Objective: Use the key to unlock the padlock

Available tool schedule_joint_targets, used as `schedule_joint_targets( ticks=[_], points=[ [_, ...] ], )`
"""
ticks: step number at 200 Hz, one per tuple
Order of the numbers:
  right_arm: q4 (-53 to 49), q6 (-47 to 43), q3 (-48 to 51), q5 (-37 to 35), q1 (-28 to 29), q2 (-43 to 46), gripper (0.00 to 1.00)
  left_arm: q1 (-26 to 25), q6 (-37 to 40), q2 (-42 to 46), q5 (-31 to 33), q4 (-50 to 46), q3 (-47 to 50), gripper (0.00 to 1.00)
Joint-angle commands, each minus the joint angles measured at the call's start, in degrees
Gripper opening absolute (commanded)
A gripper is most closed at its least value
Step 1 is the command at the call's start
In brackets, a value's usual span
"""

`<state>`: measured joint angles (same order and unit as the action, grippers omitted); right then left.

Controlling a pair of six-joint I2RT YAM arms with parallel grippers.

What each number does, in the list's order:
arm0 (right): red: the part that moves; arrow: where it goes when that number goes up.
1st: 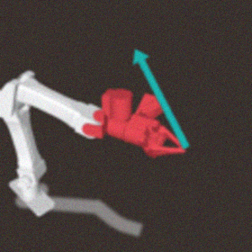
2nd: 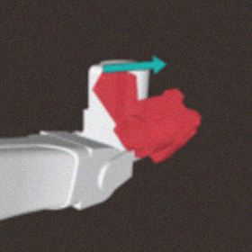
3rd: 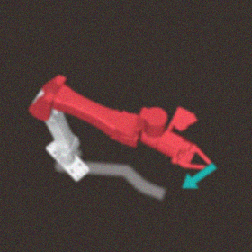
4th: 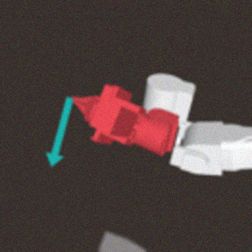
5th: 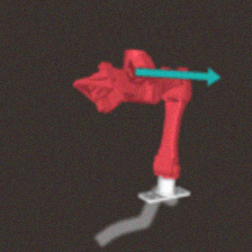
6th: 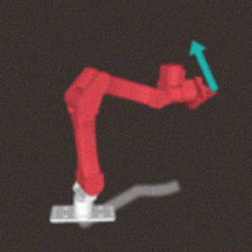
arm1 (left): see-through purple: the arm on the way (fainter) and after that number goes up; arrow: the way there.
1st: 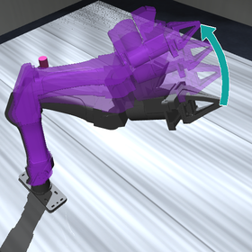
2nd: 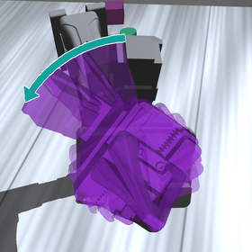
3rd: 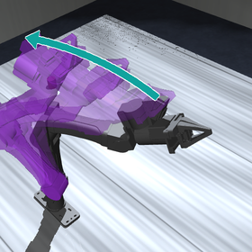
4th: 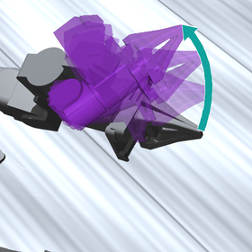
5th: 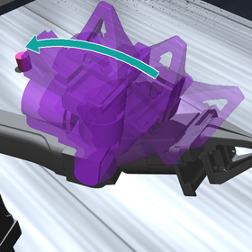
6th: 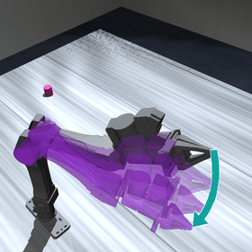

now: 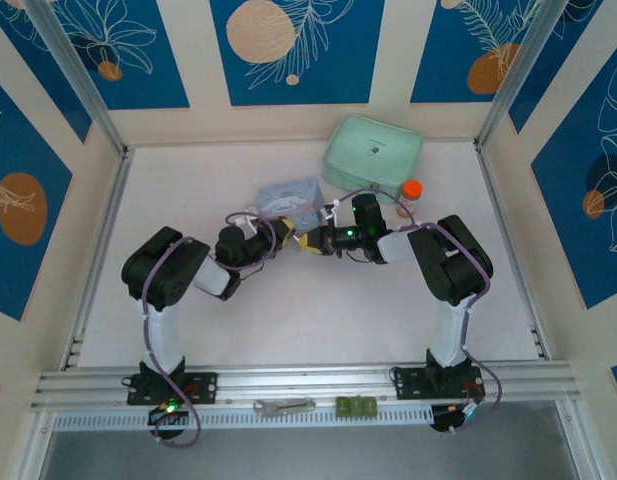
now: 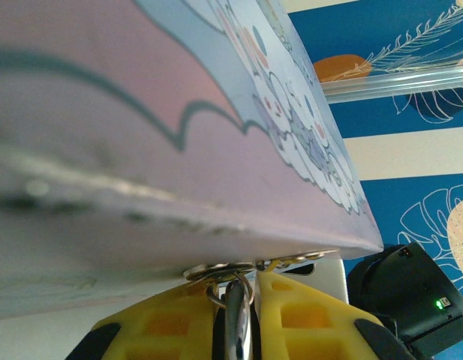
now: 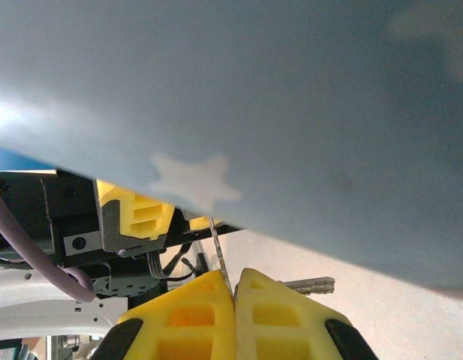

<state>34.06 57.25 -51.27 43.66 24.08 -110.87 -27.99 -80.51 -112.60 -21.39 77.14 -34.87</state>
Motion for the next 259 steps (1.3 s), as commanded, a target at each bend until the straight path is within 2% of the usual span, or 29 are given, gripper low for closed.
schedule_joint_targets(
  ticks=[1, 76, 131, 180, 259],
  points=[
    [5.33, -0.46, -1.04, -3.67, -0.52, -0.01, 0.00, -3.42, 0.62, 0.10, -8.84, 3.54, 0.26, 0.00],
    [6.01, -1.18, 5.43, -2.97, -1.30, 2.67, 0.00, -0.84, 2.29, -1.35, -5.05, 3.54, -1.17, 0.00],
    [7.85, -0.14, 7.34, -2.37, -1.23, 3.99, 0.00, -0.84, 2.39, -1.51, -4.63, 3.54, -1.42, 0.00],
    [8.73, 0.06, 9.40, -2.53, 1.02, 4.70, 0.00, -0.93, 2.38, -1.18, -4.88, 3.54, -1.75, 0.00],
    [10.27, 0.90, 8.79, -3.13, 2.14, 4.55, 0.00, -0.93, 2.57, -0.70, -4.87, 3.54, -0.89, 0.00]
  ],
)
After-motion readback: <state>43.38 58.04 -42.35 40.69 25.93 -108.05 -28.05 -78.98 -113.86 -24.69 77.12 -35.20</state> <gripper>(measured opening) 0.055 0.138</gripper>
